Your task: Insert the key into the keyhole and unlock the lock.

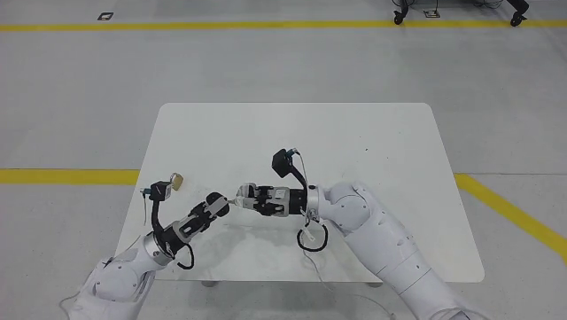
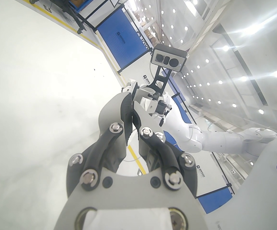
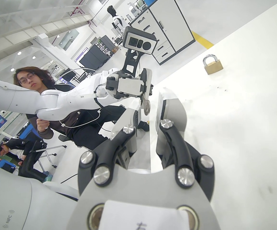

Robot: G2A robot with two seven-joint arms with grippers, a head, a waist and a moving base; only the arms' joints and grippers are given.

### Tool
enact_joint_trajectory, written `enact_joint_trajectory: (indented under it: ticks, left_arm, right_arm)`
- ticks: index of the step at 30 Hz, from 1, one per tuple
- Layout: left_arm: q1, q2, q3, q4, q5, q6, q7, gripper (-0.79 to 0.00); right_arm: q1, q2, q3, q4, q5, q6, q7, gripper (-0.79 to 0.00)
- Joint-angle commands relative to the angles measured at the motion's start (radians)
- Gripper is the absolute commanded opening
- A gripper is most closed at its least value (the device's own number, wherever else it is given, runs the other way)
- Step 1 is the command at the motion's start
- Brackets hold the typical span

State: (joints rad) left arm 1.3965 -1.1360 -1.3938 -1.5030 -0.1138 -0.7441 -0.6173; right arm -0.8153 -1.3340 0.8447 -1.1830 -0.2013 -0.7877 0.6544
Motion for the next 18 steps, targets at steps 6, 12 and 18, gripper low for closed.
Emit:
enact_joint_trajectory:
  ticks: [6, 12, 18]
  left_arm:
    - [-0.004, 0.002, 0.008, 0.011, -0.016, -0.002, -0.005, -0.785]
    - [-0.010, 0.003, 0.014, 0.022, -0.024, -0.004, -0.007, -0.785]
    - [-0.013, 0.005, 0.020, 0.028, -0.032, -0.002, -0.008, -0.733]
  right_arm:
    - [0.010, -0.004, -0.014, 0.018, 0.022, -0.008, 0.010, -0.785]
    - [0.012, -0.006, -0.019, 0.030, 0.046, -0.013, 0.018, -0.785]
    - [0.013, -0.005, -0.018, 0.037, 0.056, -0.025, 0.015, -0.785]
